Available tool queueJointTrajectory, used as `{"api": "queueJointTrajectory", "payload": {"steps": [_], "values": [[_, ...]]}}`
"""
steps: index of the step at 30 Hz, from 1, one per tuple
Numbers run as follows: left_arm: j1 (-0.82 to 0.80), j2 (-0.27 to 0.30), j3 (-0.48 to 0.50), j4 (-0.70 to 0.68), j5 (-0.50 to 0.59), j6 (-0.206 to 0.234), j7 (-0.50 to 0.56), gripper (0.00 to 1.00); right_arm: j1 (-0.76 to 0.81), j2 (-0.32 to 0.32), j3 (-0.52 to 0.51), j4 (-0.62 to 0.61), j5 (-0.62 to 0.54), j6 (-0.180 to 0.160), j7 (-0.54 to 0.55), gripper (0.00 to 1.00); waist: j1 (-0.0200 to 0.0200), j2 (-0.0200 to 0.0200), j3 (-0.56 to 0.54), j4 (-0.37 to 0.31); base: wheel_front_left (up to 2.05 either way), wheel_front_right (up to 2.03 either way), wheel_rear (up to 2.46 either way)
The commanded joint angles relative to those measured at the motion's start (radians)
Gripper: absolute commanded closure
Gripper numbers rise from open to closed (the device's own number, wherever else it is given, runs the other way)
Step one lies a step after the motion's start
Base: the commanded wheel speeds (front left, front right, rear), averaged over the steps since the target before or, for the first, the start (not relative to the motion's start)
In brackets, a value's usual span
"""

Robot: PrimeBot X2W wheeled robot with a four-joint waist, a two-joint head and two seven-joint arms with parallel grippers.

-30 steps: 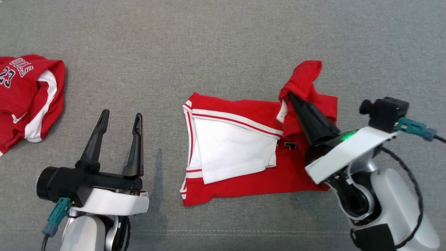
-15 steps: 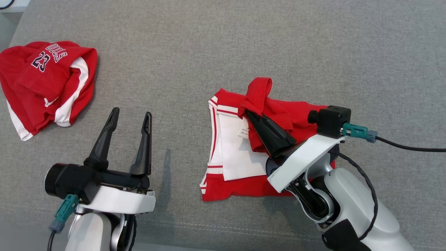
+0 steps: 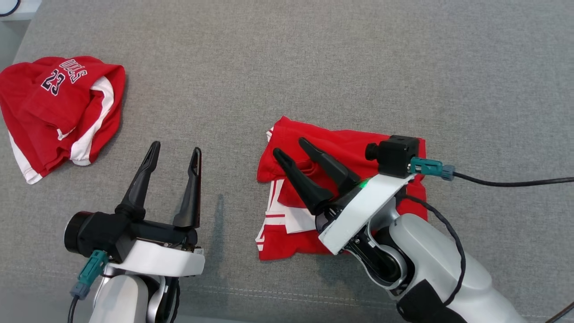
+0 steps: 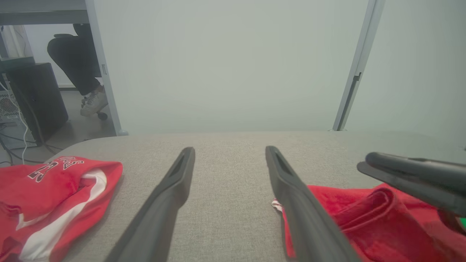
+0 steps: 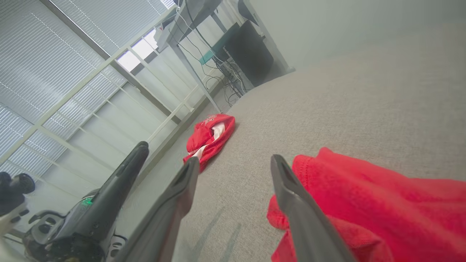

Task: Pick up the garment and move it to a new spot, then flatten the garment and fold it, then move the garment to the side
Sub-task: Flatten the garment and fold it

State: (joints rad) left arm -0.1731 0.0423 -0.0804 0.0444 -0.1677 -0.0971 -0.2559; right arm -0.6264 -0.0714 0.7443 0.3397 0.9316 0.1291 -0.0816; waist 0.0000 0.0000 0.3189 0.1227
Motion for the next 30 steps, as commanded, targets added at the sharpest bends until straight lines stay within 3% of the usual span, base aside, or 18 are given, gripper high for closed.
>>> {"api": "queueJointTrajectory", "payload": {"steps": [1, 4, 7, 12, 16, 21, 30], "values": [[-0.021, 0.008, 0.031, -0.021, 0.006, -0.004, -0.006, 0.0, -0.006, 0.021, 0.011, -0.041, -0.004, 0.002, -0.017, 0.0, 0.0, 0.0, -0.005, -0.005, 0.0, 0.0, 0.0], [-0.016, 0.008, 0.034, -0.016, 0.01, -0.004, -0.006, 0.0, 0.002, 0.02, 0.008, -0.135, -0.024, 0.002, -0.047, 0.0, 0.0, 0.0, -0.015, -0.016, 0.0, 0.0, 0.0], [-0.012, 0.008, 0.038, -0.012, 0.019, -0.005, -0.006, 0.0, 0.02, -0.032, -0.045, -0.243, -0.086, 0.002, -0.107, 0.0, 0.0, 0.0, -0.029, -0.027, 0.0, 0.0, 0.0], [-0.007, 0.013, 0.063, -0.012, 0.035, 0.003, -0.006, 0.0, 0.118, -0.154, -0.282, -0.33, -0.333, 0.002, -0.163, 0.0, 0.0, 0.0, -0.057, -0.044, 0.0, 0.0, 0.0], [0.001, 0.019, 0.084, -0.016, 0.047, 0.018, -0.006, 0.0, 0.233, -0.201, -0.452, -0.367, -0.507, 0.002, -0.173, 0.0, 0.0, 0.0, -0.075, -0.053, 0.0, 0.0, 0.0], [0.02, 0.029, 0.098, -0.014, 0.064, 0.032, -0.006, 0.0, 0.36, -0.22, -0.574, -0.358, -0.635, 0.002, -0.179, 0.0, 0.0, 0.0, -0.096, -0.063, 0.0, 0.0, 0.0], [0.06, 0.048, 0.108, 0.002, 0.079, 0.053, -0.006, 0.0, 0.526, -0.161, -0.651, -0.333, -0.691, 0.002, -0.18, 0.0, 0.0, 0.0, -0.126, -0.069, 0.0, 0.0, 0.0]]}}
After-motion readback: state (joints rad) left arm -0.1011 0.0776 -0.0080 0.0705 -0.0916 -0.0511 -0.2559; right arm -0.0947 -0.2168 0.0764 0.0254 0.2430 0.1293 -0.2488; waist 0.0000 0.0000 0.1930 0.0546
